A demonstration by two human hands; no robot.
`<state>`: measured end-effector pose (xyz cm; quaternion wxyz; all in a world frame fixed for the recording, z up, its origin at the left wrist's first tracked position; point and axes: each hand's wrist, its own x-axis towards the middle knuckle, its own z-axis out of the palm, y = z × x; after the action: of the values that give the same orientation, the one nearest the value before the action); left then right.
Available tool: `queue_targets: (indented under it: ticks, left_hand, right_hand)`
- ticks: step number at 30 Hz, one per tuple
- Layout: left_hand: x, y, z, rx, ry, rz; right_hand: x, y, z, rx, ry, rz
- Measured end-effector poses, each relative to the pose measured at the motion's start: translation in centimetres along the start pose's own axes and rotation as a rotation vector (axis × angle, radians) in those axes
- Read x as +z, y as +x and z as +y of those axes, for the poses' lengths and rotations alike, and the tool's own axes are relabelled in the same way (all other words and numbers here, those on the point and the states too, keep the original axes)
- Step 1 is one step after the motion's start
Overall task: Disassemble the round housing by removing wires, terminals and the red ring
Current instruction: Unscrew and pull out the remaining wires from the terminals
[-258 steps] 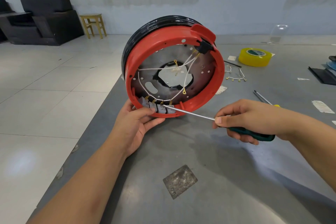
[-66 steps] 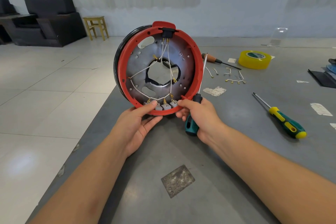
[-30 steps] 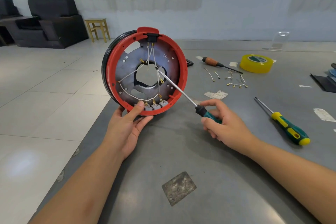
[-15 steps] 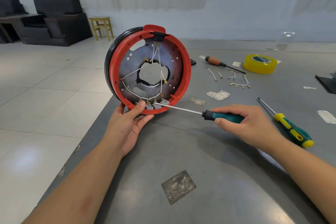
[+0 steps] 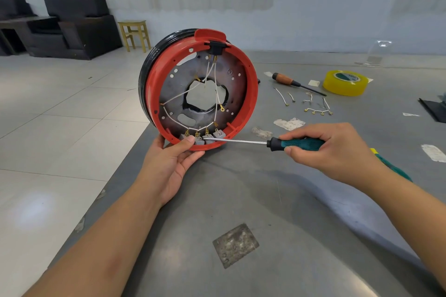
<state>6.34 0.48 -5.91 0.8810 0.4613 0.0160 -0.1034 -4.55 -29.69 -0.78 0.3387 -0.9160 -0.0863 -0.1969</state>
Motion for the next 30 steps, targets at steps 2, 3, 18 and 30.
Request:
queue_targets:
  ticks: [2,3,18,30]
  left_hand:
    - [0.0,0.0,-0.1,-0.001,0.004,0.001]
    - [0.0,0.0,-0.1,0.0,0.005,0.0]
    - [0.1,-0.2,-0.2,0.013,0.039,-0.021]
    - [0.1,-0.2,0.0,-0.007,0.05,-0.041]
  right_hand:
    - [-0.1,0.1,-0.3,-0.02,-0.019,0.011]
    - [-0.1,0.2,-0.4,-0.025,-0.022,0.012]
    - [-0.6,0.5,-1.2,-0.057,-0.026,-0.011]
    - [0.2,0.0,-1.3,-0.017,-0.057,-0.002]
